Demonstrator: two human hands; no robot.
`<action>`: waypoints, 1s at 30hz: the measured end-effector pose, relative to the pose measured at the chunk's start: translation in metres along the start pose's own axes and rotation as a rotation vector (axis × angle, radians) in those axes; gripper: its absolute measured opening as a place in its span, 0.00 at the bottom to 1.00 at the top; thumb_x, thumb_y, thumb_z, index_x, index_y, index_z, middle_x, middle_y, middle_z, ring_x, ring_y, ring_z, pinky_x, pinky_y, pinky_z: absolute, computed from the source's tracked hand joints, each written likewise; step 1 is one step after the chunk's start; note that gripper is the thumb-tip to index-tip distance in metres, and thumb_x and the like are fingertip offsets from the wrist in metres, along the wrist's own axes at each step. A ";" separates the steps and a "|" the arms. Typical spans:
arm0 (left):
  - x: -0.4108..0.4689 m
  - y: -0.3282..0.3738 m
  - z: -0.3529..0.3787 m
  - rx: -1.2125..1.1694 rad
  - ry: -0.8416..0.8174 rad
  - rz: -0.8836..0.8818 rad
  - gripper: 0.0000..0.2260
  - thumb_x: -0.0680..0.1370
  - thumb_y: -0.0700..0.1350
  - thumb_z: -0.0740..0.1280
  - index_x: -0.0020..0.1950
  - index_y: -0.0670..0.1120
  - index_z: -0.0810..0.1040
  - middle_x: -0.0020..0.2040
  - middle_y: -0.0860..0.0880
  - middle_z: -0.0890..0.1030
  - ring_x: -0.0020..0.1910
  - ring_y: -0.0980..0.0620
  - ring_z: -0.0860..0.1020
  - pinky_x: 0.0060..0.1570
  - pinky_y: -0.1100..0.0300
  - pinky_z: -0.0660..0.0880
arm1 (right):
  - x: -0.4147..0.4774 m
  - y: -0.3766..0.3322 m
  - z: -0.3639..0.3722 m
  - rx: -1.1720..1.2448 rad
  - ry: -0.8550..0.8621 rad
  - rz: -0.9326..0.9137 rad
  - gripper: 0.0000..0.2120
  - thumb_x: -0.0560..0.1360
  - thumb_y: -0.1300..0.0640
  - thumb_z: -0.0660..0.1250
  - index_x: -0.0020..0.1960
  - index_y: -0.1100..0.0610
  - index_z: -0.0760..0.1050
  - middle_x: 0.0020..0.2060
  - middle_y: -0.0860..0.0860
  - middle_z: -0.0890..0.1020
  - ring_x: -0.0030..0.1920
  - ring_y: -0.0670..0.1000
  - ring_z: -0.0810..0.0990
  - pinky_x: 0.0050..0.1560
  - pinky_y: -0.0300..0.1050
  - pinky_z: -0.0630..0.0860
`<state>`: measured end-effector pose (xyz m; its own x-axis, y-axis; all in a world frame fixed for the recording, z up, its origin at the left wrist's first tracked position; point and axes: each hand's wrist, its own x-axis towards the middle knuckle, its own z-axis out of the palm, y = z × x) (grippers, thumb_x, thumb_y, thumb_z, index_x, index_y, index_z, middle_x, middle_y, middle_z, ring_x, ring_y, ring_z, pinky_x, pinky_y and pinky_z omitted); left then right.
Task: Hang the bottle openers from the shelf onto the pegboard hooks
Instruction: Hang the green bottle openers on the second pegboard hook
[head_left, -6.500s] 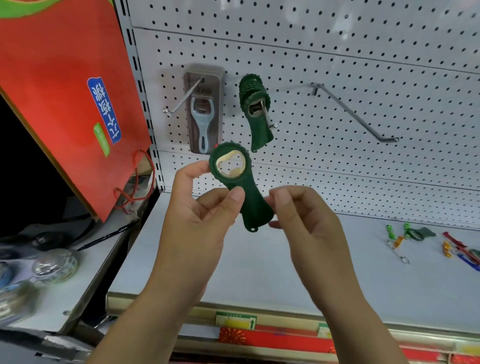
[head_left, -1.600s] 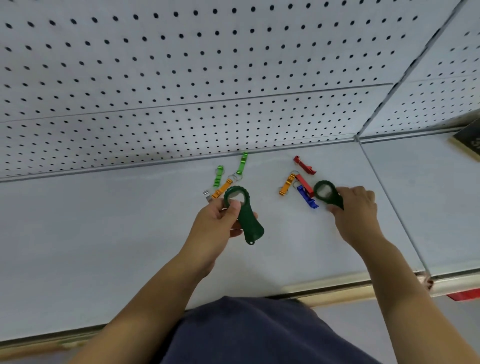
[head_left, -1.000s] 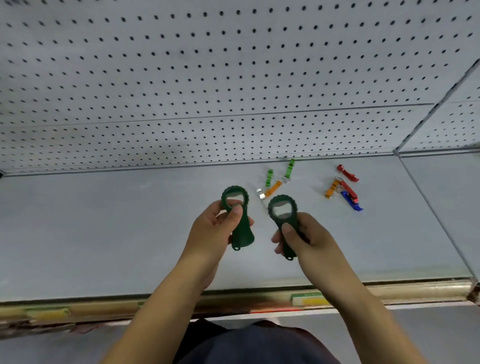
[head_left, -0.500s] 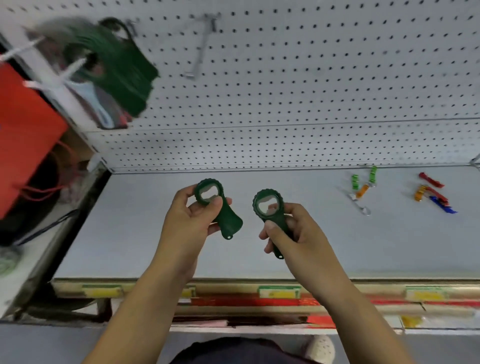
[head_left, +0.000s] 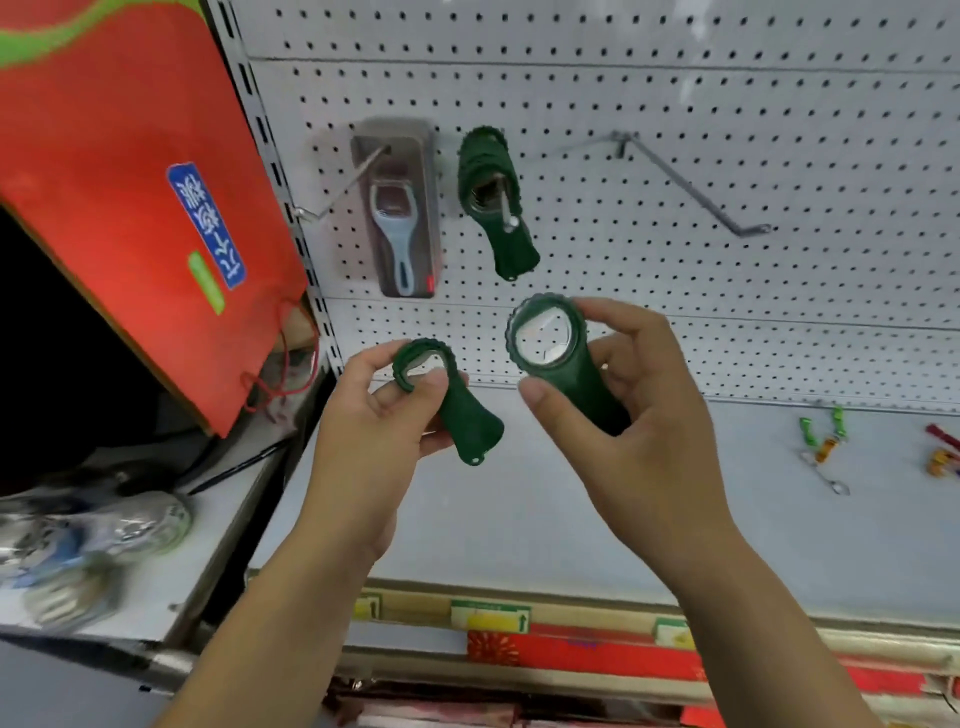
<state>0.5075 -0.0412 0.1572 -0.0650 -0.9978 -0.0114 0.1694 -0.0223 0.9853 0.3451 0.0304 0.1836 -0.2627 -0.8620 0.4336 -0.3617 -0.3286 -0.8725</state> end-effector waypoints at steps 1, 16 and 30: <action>0.001 0.003 -0.003 0.004 -0.003 0.010 0.12 0.81 0.40 0.67 0.64 0.46 0.75 0.49 0.46 0.87 0.50 0.48 0.86 0.49 0.48 0.83 | 0.004 -0.005 0.003 -0.027 0.032 -0.038 0.23 0.73 0.57 0.75 0.63 0.45 0.71 0.42 0.43 0.81 0.44 0.46 0.83 0.42 0.35 0.77; 0.005 -0.002 -0.034 0.006 -0.020 -0.083 0.09 0.79 0.42 0.70 0.58 0.50 0.79 0.46 0.46 0.87 0.46 0.47 0.86 0.45 0.50 0.84 | 0.052 -0.014 0.033 -0.318 0.208 -0.176 0.23 0.74 0.52 0.75 0.67 0.48 0.74 0.49 0.46 0.76 0.45 0.47 0.75 0.42 0.37 0.76; 0.000 0.014 -0.033 0.081 0.067 -0.008 0.09 0.83 0.45 0.64 0.50 0.54 0.83 0.42 0.62 0.86 0.43 0.67 0.81 0.48 0.64 0.73 | 0.048 -0.001 0.033 -0.361 0.250 -0.125 0.27 0.77 0.54 0.72 0.73 0.46 0.69 0.60 0.42 0.77 0.62 0.44 0.75 0.61 0.37 0.71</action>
<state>0.5421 -0.0440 0.1658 0.0002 -0.9996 -0.0283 0.0888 -0.0282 0.9957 0.3621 -0.0232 0.1983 -0.3893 -0.6899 0.6103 -0.6810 -0.2305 -0.6950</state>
